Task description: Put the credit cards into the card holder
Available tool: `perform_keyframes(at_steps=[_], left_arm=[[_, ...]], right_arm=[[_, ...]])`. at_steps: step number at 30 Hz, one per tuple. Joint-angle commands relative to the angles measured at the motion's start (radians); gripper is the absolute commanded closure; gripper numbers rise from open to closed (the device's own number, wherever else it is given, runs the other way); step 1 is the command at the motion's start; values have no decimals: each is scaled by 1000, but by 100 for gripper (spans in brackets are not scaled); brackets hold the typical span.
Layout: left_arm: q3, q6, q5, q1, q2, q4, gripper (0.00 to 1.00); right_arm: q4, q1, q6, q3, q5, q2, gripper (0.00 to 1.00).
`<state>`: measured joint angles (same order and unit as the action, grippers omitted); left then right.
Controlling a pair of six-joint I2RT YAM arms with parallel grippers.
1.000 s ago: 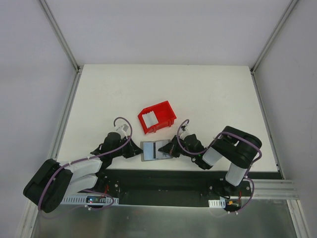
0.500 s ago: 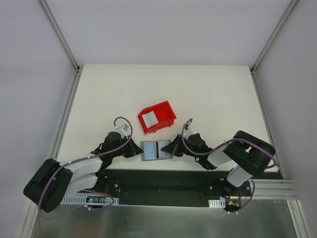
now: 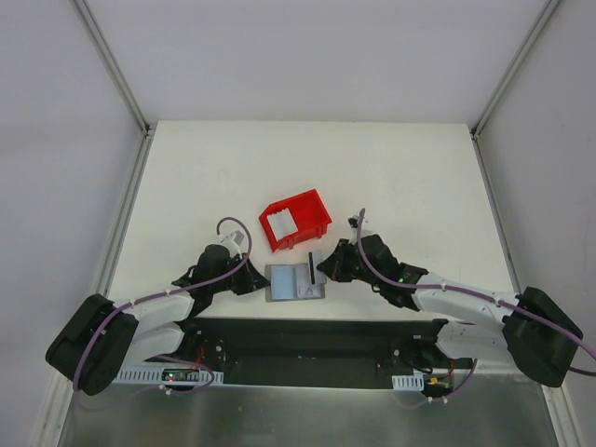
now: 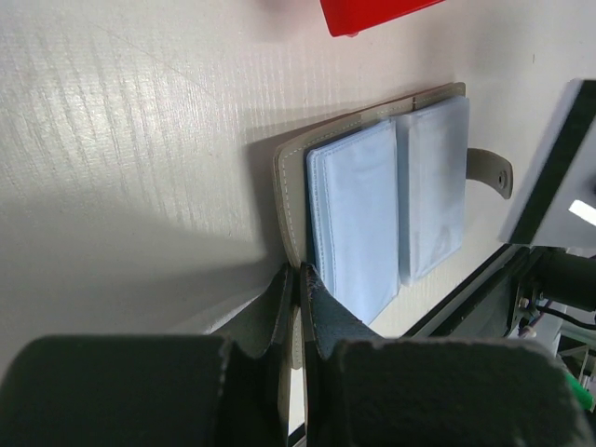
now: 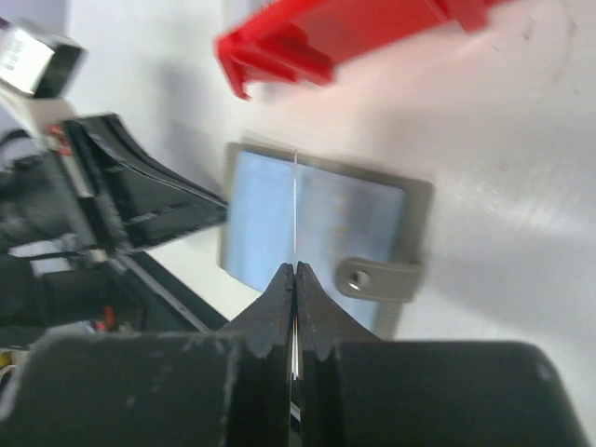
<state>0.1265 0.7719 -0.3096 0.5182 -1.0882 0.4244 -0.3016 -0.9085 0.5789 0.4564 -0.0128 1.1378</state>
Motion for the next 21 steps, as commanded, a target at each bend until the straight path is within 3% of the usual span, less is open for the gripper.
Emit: perform_keyframes(at_steps=[1,21], left_arm=[[-13,-60,40,11,-24,-84,100],[4,-75,24,11,-73,-75,100]], right_arm=[[116,-9,-50,-8,-29,23,100],[-270,-29,111,-22,76,293,100]])
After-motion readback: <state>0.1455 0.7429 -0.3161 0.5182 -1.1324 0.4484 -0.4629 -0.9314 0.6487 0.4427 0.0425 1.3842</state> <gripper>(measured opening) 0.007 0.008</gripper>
